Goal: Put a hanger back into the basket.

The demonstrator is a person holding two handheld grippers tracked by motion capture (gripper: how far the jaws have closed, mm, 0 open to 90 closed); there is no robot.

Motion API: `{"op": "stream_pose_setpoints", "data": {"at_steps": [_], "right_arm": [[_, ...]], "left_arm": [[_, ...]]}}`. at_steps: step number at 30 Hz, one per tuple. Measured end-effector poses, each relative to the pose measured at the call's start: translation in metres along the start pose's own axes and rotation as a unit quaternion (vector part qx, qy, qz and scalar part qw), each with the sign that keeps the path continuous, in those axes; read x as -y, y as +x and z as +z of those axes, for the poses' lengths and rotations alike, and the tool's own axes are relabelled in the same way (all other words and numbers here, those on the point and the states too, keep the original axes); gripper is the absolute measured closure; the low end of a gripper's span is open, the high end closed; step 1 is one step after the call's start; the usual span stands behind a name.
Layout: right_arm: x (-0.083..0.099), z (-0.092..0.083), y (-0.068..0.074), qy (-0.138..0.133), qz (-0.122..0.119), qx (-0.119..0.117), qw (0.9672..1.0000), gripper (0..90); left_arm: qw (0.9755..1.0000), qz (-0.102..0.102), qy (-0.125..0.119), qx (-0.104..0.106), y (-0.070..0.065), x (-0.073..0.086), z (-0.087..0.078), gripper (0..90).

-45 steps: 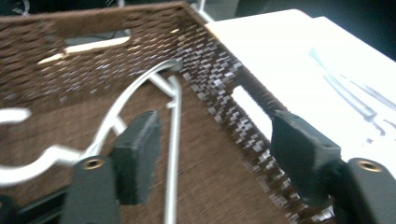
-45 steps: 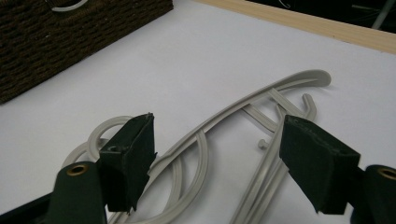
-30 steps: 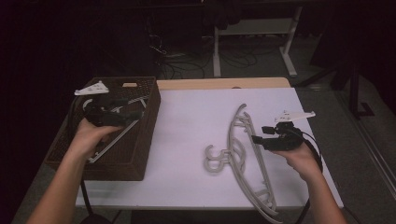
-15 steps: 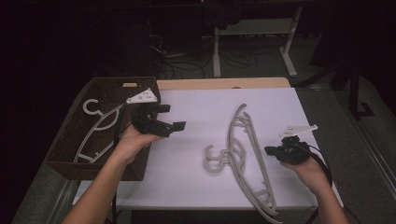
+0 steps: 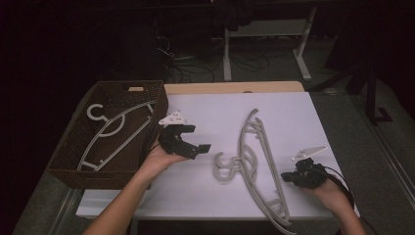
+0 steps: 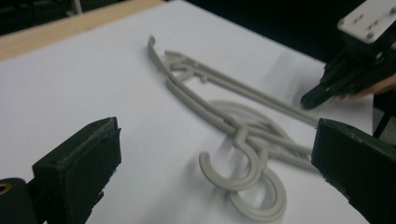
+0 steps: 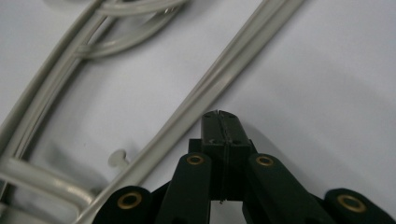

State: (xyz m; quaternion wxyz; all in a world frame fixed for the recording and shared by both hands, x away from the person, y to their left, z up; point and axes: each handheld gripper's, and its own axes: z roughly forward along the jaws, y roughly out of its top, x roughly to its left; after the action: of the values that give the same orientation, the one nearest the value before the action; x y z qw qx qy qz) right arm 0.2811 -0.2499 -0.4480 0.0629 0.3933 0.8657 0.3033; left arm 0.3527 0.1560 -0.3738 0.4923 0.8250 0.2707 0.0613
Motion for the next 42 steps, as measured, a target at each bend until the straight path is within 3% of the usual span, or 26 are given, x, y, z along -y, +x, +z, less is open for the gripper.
{"op": "stream_pose_setpoints", "data": {"at_steps": [7,19,32,42], "right_arm": [[0.004,0.0,0.008,0.01,-0.015,-0.034,0.9993,89.1],[-0.013,0.016,0.025,0.01,-0.031,-0.059,0.9978,89.1],[-0.052,0.049,0.062,0.007,-0.093,-0.065,0.9936,89.2],[-0.077,0.066,0.084,-0.001,-0.119,-0.063,0.9909,89.3]], "left_arm": [[1.0,-0.005,0.0,0.0,0.001,0.007,0.001,1.2],[0.9999,-0.008,0.007,-0.002,0.003,0.009,0.002,1.3],[0.9997,-0.012,0.015,-0.015,0.005,0.01,0.002,1.3],[0.9994,-0.017,0.02,-0.025,0.007,0.011,0.003,1.3]]}}
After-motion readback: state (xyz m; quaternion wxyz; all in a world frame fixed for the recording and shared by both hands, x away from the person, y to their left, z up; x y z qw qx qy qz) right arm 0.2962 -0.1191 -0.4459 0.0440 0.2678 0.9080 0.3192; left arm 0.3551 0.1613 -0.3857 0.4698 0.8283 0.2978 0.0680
